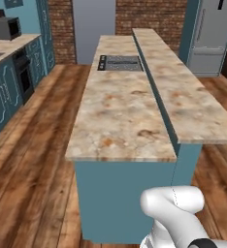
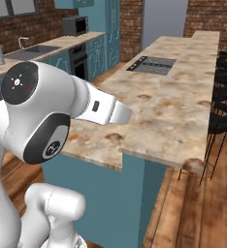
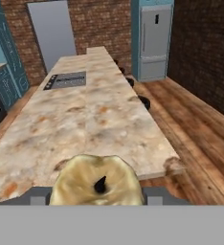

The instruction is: Get the candle and the liquor from the cabinet and move them to the dining counter.

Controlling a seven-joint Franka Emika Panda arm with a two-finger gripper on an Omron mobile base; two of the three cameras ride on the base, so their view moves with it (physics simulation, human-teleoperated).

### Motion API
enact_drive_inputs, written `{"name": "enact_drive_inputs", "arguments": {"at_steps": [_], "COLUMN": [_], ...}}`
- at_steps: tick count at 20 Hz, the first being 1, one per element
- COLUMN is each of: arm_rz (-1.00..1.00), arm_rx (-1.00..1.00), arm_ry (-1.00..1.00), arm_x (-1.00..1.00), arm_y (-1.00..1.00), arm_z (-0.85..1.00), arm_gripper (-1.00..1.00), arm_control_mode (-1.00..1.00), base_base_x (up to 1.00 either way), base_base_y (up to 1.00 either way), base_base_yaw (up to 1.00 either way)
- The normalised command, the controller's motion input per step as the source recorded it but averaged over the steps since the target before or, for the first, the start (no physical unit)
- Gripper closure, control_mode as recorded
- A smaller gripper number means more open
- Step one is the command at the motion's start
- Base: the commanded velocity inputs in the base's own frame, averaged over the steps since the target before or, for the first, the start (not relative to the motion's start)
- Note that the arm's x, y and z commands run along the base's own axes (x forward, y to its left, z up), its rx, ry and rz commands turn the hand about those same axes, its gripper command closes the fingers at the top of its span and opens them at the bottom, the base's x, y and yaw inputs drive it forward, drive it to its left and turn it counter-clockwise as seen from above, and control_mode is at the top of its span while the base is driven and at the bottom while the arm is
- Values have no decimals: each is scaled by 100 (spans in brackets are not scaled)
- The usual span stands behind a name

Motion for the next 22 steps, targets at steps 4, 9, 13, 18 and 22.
{"name": "enact_drive_inputs", "arguments": {"at_steps": [4,9,13,18,22], "arm_rz": [0,0,0,0,0], "arm_rx": [0,0,0,0,0], "arm_ry": [0,0,0,0,0], "arm_x": [0,0,0,0,0], "arm_y": [0,0,0,0,0], "arm_z": [0,0,0,0,0], "arm_gripper": [100,100,100,100,100], "arm_control_mode": [100,100,100,100,100], "base_base_x": [-12,-11,-1,0,1], "base_base_y": [-54,-59,-64,-61,-57], "base_base_yaw": [14,17,22,27,33]}}
